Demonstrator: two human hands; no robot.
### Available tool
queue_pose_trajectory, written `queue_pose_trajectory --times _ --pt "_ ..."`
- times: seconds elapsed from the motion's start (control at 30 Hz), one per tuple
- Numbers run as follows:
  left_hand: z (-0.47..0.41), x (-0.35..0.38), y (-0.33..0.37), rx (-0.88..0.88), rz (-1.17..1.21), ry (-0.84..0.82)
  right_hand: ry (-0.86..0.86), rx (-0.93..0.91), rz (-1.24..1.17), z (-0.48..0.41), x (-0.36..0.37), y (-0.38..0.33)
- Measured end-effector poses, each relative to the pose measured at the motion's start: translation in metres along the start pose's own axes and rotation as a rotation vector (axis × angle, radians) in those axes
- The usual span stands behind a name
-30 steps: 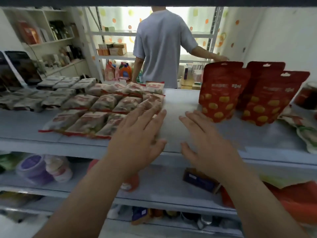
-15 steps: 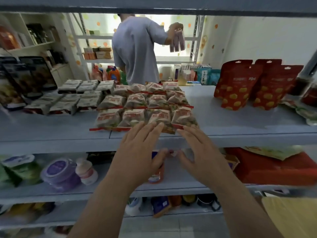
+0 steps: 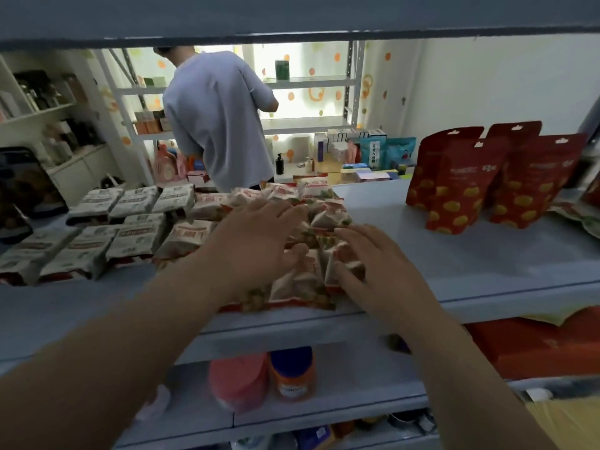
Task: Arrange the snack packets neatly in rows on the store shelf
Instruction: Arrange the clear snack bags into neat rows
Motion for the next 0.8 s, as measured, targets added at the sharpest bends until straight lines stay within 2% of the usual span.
queue_pose_trajectory --times 0.23,0.47,0.7,0.8 --pt "-0.096 0.035 -0.043 0.084 0.153 -0.141 -0.208 0.083 0.041 -0.072 0.023 0.008" --pt "-0.183 0.083 -0.078 0.094 0.199 -0.251 -0.375 0.252 0.154 -0.101 0.052 0.015" --pt "-0.226 0.107 -0.074 0.241 0.171 -0.379 -0.377 0.339 0.234 -0.098 0.050 0.012" --pt "-0.236 0.112 -0.072 0.244 0.184 -0.382 -0.381 0.357 0.238 -0.096 0.051 0.014"
Point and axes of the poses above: each hand's wrist, its own z-axis away from the middle knuckle, its own x-axis out of the palm, y = z × x, the point moved 6 cm from there along -z, towards the middle knuckle, and after that the axes turned 4 degrees about -y, right-handed, at the moved point
